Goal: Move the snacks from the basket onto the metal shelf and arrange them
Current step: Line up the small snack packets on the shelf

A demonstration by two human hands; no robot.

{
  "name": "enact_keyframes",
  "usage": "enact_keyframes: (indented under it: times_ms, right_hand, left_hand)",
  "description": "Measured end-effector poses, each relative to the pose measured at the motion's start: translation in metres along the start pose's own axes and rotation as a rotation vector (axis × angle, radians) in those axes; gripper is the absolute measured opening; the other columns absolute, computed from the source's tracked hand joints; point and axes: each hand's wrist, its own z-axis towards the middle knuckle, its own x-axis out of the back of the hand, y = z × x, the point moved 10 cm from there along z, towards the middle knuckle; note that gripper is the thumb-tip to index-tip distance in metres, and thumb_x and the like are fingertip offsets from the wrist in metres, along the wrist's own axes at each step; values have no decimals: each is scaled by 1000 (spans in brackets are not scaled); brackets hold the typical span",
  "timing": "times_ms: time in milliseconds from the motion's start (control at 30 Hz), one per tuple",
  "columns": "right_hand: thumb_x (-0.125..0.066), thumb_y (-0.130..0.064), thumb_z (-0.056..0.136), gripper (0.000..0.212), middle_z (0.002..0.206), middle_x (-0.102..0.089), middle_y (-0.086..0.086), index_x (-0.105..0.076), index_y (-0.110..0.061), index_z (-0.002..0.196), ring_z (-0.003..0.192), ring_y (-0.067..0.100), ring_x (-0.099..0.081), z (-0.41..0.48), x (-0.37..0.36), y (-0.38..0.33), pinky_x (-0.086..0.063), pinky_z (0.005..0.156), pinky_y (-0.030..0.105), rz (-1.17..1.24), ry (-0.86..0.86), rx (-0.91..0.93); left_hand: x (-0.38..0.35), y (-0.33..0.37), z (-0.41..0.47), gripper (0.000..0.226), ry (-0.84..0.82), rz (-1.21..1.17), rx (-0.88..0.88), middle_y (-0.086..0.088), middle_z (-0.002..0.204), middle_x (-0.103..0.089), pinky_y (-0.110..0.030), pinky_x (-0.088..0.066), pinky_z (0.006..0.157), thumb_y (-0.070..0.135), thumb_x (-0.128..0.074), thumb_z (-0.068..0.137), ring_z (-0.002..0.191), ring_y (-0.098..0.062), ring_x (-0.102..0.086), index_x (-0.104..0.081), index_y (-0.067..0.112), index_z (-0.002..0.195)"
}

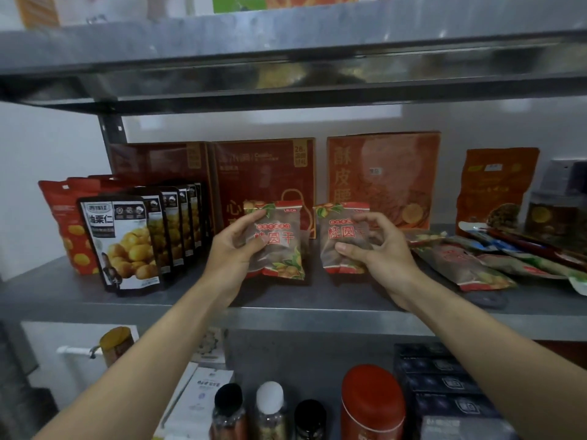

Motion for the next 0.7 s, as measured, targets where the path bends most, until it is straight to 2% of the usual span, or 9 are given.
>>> enact_keyframes:
  times_ms: [133,233,400,533,633,700]
  right_hand:
    - [-78,1,78,46,107,-65,8,-60,-20,115,75,10,-73,-3,-29,4,-57,57,23,38,-69,-70]
    - [-76,-1,81,38,105,-69,7,-59,-19,111,70,11,-73,-4,-54,17,-56,55,24,29,-113,-143]
    - [-76,-11,84,36,107,-69,5,-57,-20,114,91,21,-71,-2,-85,39,-59,68,28,-41,-131,-223]
    - [-78,-25,83,32,115,-66,1,-56,-28,106,101,20,-66,7,-95,44,-54,92,39,-215,-130,-196]
    - [-75,-39,83,40,119,-62,0,-55,-27,117,108,19,-61,8,-99,47,-49,99,42,-336,-132,-184]
    - [-71,-46,85,44,121,-60,-1,-55,-26,121,113,18,-56,5,-102,46,-47,98,37,-417,-143,-157]
  left_hand:
    - [33,3,0,35,32,54,-7,5,108,-71,-24,-58,64,2,-56,95,88,-14,-73,-63,23,121]
    - [58,-4,0,32,64,126,37,3,106,-71,-25,-59,67,2,-54,96,86,-12,-72,-65,22,117]
    - [82,-24,0,31,87,217,148,2,114,-68,-31,-59,71,-2,-51,96,85,-16,-72,-67,15,117]
    - [81,-26,3,32,48,283,196,12,102,-64,-21,-58,66,-4,-48,97,84,-10,-69,-64,10,122]
    - [79,-28,4,32,14,371,204,0,113,-66,-15,-53,60,-1,-47,99,80,-6,-70,-63,13,123]
    - [80,-31,6,33,21,381,209,1,116,-63,-13,-52,60,0,-47,99,81,-4,-69,-62,11,126]
